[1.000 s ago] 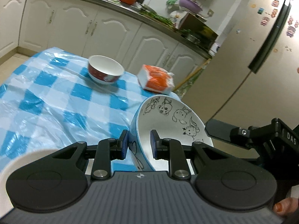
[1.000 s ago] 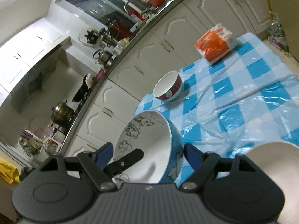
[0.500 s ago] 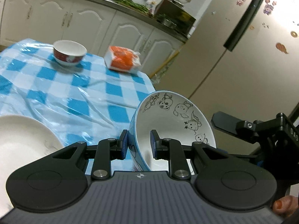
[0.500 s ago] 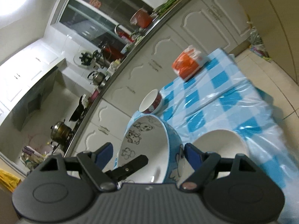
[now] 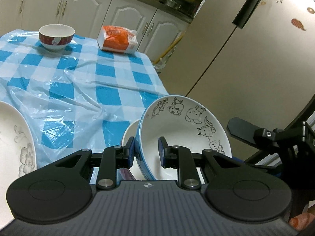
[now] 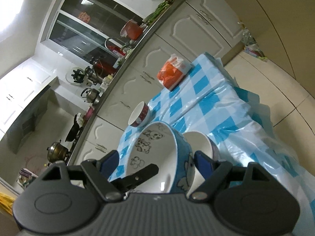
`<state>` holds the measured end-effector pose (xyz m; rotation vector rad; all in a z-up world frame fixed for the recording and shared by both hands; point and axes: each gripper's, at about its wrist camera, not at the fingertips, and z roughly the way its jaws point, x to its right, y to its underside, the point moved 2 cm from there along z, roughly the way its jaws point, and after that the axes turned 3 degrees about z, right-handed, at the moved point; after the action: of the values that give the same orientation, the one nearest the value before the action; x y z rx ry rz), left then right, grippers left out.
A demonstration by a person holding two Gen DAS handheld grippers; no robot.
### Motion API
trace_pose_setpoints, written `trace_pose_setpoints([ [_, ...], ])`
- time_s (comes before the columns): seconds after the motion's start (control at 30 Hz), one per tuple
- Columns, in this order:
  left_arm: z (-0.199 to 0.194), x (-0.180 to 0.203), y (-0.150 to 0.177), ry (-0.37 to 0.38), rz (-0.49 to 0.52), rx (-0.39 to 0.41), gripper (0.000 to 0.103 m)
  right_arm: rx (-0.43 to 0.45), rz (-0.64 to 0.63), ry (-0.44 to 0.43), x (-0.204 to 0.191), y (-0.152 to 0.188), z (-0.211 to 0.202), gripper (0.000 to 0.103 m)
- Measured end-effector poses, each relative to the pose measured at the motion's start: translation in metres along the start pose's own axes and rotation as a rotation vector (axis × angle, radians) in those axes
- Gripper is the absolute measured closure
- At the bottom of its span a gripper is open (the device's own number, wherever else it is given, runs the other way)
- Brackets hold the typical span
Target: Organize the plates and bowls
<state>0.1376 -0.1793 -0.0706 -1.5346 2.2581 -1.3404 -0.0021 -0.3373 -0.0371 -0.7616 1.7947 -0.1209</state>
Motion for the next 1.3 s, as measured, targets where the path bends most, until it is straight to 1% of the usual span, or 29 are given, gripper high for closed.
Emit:
trace_pose_setpoints([
  [0.27, 0.011, 0.001, 0.006, -0.024, 0.016, -0.029, 0.08, 0.002, -0.028, 0.023, 0.007, 0.003, 0.002, 0.019],
  [0.53, 0.009, 0.0, 0.007, -0.006, 0.024, -0.022, 0.08, 0.004, -0.085, 0.07, 0.006, 0.006, 0.006, 0.019],
  [0.7, 0.006, -0.002, 0.007, 0.013, 0.023, -0.011, 0.078, 0.004, -0.089, 0.064, 0.008, 0.005, 0.007, 0.016],
  [0.83, 0.003, -0.005, 0.006, 0.026, 0.025, 0.003, 0.068, 0.011, -0.108, 0.071, 0.004, 0.006, 0.007, 0.016],
  [1.0, -0.001, -0.006, 0.006, 0.044, 0.03, 0.013, 0.063, 0.019, -0.129, 0.084, 0.001, 0.005, 0.008, 0.015],
  [1.17, -0.004, -0.011, 0.006, 0.079, 0.024, 0.018, 0.058, 0.022, -0.129, 0.092, 0.0, 0.006, 0.008, 0.015],
  [1.23, -0.006, -0.012, 0.006, 0.094, 0.021, 0.026, 0.052, 0.028, -0.13, 0.094, 0.0, 0.005, 0.009, 0.015],
  [1.3, -0.01, -0.013, 0.006, 0.106, 0.015, 0.038, 0.049, 0.037, -0.132, 0.081, -0.001, 0.005, 0.007, 0.015],
])
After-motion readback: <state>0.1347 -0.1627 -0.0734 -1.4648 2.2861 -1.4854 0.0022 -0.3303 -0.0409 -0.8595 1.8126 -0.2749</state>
